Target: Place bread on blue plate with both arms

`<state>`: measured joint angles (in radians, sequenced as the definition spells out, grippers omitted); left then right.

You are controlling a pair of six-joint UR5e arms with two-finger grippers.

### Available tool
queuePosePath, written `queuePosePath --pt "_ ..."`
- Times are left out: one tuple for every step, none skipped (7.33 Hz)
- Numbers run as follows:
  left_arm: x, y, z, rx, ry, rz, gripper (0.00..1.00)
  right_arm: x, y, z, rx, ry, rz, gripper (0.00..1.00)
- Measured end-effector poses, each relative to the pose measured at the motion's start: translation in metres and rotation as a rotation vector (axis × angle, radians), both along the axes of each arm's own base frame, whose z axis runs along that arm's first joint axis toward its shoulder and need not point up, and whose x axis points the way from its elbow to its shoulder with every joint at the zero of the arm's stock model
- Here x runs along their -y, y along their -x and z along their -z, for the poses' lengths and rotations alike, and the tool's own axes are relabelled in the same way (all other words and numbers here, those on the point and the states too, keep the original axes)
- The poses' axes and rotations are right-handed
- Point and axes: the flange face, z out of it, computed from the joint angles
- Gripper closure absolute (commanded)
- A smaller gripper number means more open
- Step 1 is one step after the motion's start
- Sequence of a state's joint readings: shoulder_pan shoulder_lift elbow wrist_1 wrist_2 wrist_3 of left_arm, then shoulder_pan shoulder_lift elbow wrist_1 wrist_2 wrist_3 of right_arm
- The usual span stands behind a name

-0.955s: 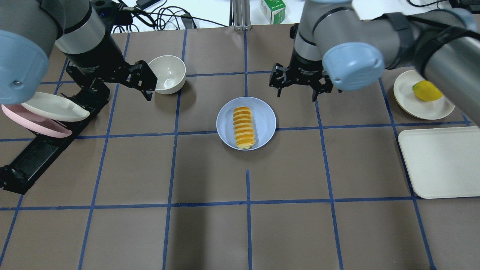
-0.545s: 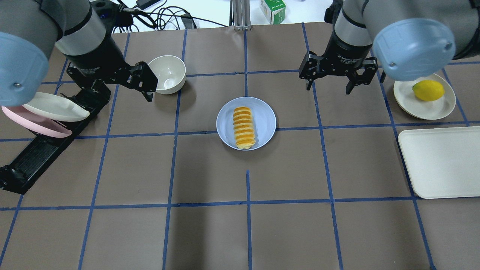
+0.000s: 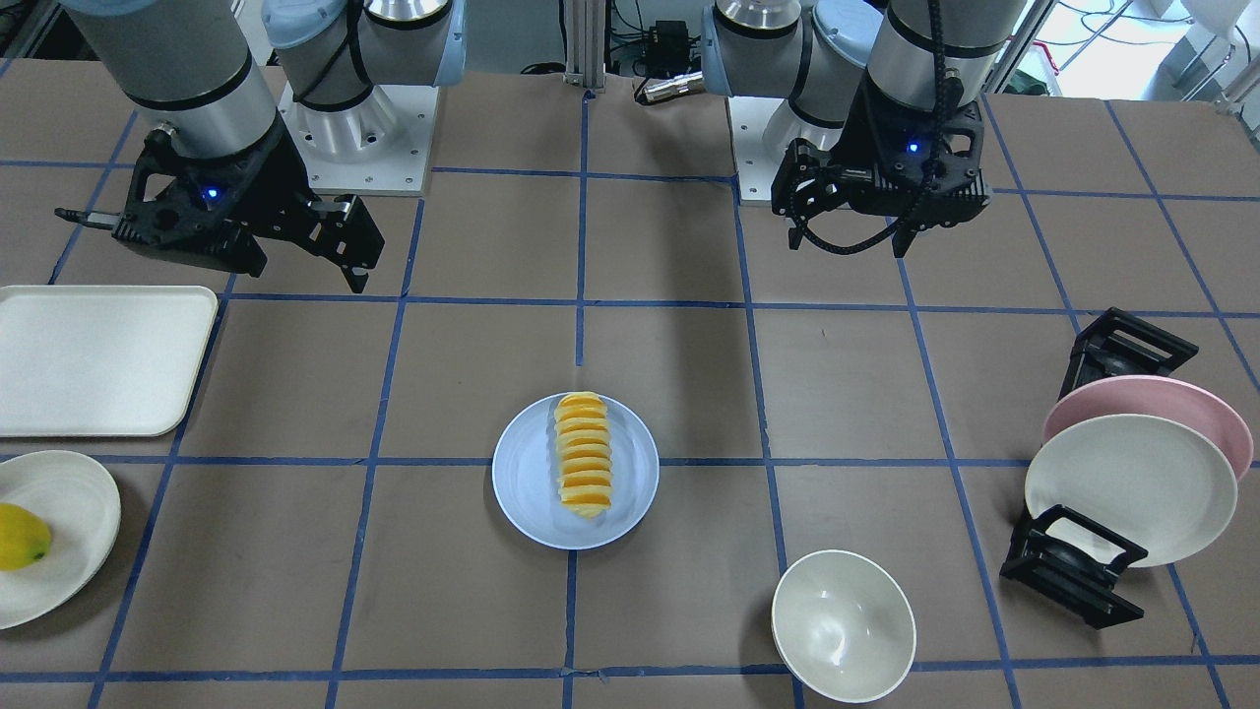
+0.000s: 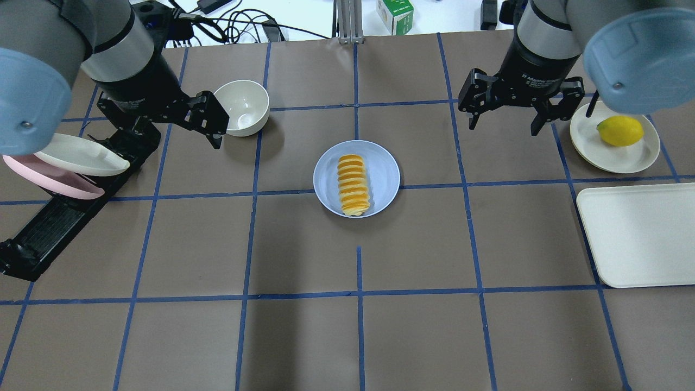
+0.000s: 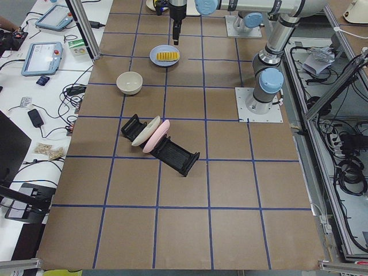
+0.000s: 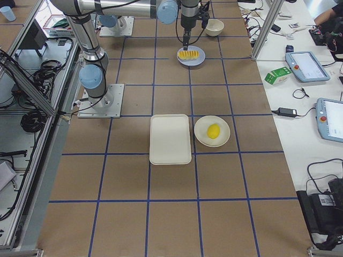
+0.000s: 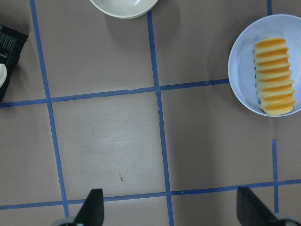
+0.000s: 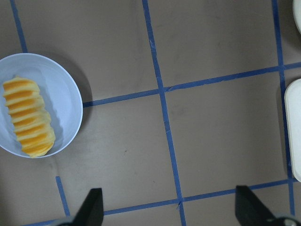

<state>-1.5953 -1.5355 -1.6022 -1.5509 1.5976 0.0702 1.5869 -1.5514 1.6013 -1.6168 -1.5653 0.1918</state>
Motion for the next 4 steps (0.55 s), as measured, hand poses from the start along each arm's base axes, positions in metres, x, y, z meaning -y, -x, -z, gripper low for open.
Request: queuePosePath --pt "-0.0001 0.0000 0.0002 0.000 0.000 -0.001 0.00 -0.0042 0.0002 -0.0029 0.003 -0.007 0.001 0.00" --pt "-0.0001 0.0000 0.0006 0.000 -0.001 -0.001 0.00 -0.0063 -0.0001 -0.0039 0.006 -0.012 0.001 0.00" --pt "-0.0002 0.0000 0.0009 -0.001 -0.002 0.000 0.00 -0.0080 -0.0002 -0.0038 0.009 -0.023 0.000 0.00" --pt "-0.0002 0.0000 0.0009 0.000 -0.002 0.000 0.00 -0.0099 -0.0006 -0.0037 0.014 -0.035 -0.002 0.00"
